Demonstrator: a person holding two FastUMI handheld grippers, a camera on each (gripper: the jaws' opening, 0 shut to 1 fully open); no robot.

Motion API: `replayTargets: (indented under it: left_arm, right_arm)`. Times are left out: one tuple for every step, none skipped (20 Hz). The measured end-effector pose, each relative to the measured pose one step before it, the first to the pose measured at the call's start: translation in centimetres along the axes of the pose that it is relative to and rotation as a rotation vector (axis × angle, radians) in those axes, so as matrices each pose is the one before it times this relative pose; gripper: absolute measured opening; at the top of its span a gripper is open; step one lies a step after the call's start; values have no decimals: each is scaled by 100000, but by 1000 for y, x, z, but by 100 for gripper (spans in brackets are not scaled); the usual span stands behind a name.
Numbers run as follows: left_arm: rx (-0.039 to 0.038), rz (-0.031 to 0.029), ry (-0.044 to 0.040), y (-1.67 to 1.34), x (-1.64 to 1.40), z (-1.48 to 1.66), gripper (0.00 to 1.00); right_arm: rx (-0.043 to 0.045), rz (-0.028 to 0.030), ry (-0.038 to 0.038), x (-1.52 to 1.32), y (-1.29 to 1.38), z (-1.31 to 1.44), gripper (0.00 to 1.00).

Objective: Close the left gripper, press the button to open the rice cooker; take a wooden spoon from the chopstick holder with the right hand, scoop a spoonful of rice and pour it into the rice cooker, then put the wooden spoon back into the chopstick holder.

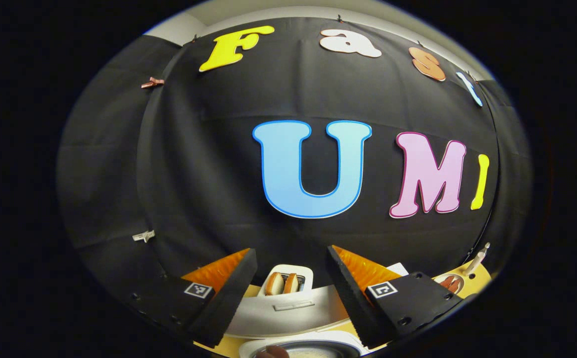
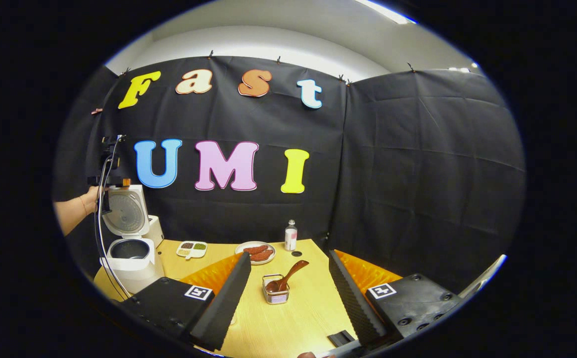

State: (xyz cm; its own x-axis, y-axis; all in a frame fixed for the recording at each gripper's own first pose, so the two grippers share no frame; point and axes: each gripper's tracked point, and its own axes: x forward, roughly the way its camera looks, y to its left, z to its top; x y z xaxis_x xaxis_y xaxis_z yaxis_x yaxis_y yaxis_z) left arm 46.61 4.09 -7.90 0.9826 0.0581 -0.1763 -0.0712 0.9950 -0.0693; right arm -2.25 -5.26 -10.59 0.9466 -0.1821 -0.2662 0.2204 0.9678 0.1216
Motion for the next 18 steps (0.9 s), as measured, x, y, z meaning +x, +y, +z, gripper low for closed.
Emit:
replayTargets:
  left_arm:
    - [-164, 434, 1436, -39, -512, -117, 97]
    - [880, 0, -82, -68, -526, -51, 97]
    - [-349, 169, 354, -229, -508, -293, 98]
    - [130, -105, 185, -236, -767, -221, 98]
    - [-108, -429, 424, -283, -787, -404, 98]
    - [68, -395, 204, -255, -982, -465, 98]
    - [-339, -519, 192, -367, -1123, -531, 99]
    - [39, -475, 175, -304, -1163, -634, 99]
    - [-164, -548, 239, -308, -1185, -784, 98]
    - [-363, -612, 426, -328, -1170, -837, 98]
    - [-325, -551, 838, -385, -1003, -1030, 98]
    - [-351, -452, 1441, -309, -1010, -1088, 99]
    - [-1017, -189, 1803, -341, -880, -1229, 99]
    - [-592, 437, 1865, -98, -647, -1342, 99]
    - [-1307, 1359, 3453, 196, -514, -1719, 99]
    - [-1384, 2024, 2369, 416, -310, -1618, 100]
    - [-722, 446, 958, -52, -743, -1043, 99]
    - [-156, 52, 533, -86, -287, -957, 99]
  right_arm:
    - [693, -145, 639, 115, -284, -219, 98]
    - [645, -166, -3, 119, -206, -54, 98]
    - [787, 279, 432, 56, -198, -111, 98]
    - [720, 567, 213, 37, -26, -72, 97]
    - [496, 556, 585, 95, -128, -221, 97]
    - [442, 420, 633, 83, -130, -235, 98]
    - [169, 201, 688, -56, -130, -266, 98]
    - [133, 358, 600, 12, -171, -144, 98]
    - [-94, 108, 327, -124, -103, -2, 98]
    - [92, 234, 228, -64, -213, 22, 98]
    - [40, 181, -111, -132, -103, 172, 98]
    - [131, 400, -374, -138, -126, 180, 98]
    - [34, 296, -919, -216, -175, 408, 98]
    - [-258, -10, -856, -210, -226, 344, 98]
    - [-316, 216, -552, -270, -143, 259, 98]
    - [-621, 485, -241, -156, -44, 196, 98]
    - [-1050, 360, -201, -111, 53, 35, 98]
    - [-1000, 175, -498, 12, -85, 195, 98]
